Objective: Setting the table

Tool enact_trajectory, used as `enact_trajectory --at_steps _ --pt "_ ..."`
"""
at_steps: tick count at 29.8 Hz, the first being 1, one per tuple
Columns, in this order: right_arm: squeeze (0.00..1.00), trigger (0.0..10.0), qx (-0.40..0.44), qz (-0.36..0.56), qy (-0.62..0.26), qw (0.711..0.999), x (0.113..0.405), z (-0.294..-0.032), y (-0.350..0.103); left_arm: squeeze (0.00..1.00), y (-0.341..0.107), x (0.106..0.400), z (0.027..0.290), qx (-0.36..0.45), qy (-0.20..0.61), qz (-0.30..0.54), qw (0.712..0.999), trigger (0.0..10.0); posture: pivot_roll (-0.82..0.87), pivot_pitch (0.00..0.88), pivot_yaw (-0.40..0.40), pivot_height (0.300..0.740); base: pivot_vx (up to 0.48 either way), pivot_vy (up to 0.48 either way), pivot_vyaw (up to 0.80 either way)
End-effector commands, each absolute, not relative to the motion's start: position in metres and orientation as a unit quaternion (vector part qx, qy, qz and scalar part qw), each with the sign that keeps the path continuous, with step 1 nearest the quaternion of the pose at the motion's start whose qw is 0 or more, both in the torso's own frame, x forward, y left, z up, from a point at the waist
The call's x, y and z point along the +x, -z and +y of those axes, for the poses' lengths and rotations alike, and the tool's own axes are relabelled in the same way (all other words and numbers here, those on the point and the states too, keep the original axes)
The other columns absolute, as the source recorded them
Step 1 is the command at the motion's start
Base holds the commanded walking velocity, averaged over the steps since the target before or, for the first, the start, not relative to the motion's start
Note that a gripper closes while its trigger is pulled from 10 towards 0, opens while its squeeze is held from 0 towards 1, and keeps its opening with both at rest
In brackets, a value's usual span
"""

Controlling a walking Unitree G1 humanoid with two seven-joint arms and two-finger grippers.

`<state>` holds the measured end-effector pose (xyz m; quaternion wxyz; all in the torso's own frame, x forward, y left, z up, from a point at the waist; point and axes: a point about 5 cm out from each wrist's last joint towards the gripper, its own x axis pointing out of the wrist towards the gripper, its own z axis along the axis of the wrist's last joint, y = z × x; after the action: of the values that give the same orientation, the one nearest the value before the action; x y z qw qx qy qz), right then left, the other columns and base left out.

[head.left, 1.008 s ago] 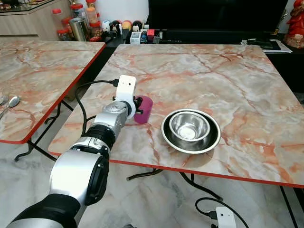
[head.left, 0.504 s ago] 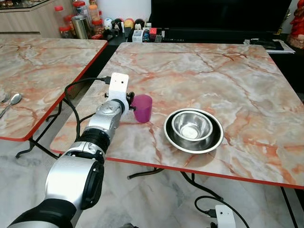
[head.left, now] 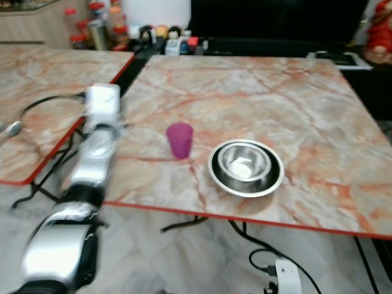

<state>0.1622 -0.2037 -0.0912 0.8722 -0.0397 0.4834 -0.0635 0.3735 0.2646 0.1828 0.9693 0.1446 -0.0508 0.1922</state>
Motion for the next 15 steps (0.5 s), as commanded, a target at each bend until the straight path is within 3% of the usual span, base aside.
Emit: enact_trajectory --at_steps 1,6,7,10,11,15 --pt "0.00 10.0 -0.032 0.482 0.062 0.873 0.163 -0.199 0.091 0.00 -0.181 0.358 0.295 0.172 -0.266 -0.054 0.947 10.0 -0.02 0.000 0.024 0.693 0.000 0.000 0.00" --pt "0.00 10.0 -0.031 0.482 0.062 0.874 0.164 -0.198 0.092 0.00 -0.152 0.314 0.350 0.239 -0.395 -0.001 0.887 10.0 -0.01 0.000 0.025 0.693 0.000 0.000 0.00" --pt "0.00 10.0 -0.030 0.481 0.061 0.874 0.164 -0.197 0.091 0.00 -0.138 0.296 0.365 0.254 -0.437 0.025 0.863 10.0 -0.01 0.000 0.028 0.693 0.000 0.000 0.00" --pt "0.00 10.0 -0.029 0.480 0.061 0.875 0.165 -0.195 0.091 0.00 -0.119 0.274 0.379 0.270 -0.480 0.064 0.832 10.0 0.00 0.000 0.031 0.693 0.000 0.000 0.00" --pt "0.00 10.0 -0.027 0.480 0.061 0.875 0.165 -0.194 0.091 0.00 -0.097 0.255 0.386 0.274 -0.500 0.111 0.814 10.0 0.00 0.000 0.030 0.693 0.000 0.000 0.00" --pt "0.00 10.0 -0.026 0.480 0.058 0.875 0.165 -0.192 0.092 0.00 -0.055 0.223 0.386 0.264 -0.513 0.207 0.790 10.0 0.00 0.000 0.034 0.693 0.000 0.000 0.00"
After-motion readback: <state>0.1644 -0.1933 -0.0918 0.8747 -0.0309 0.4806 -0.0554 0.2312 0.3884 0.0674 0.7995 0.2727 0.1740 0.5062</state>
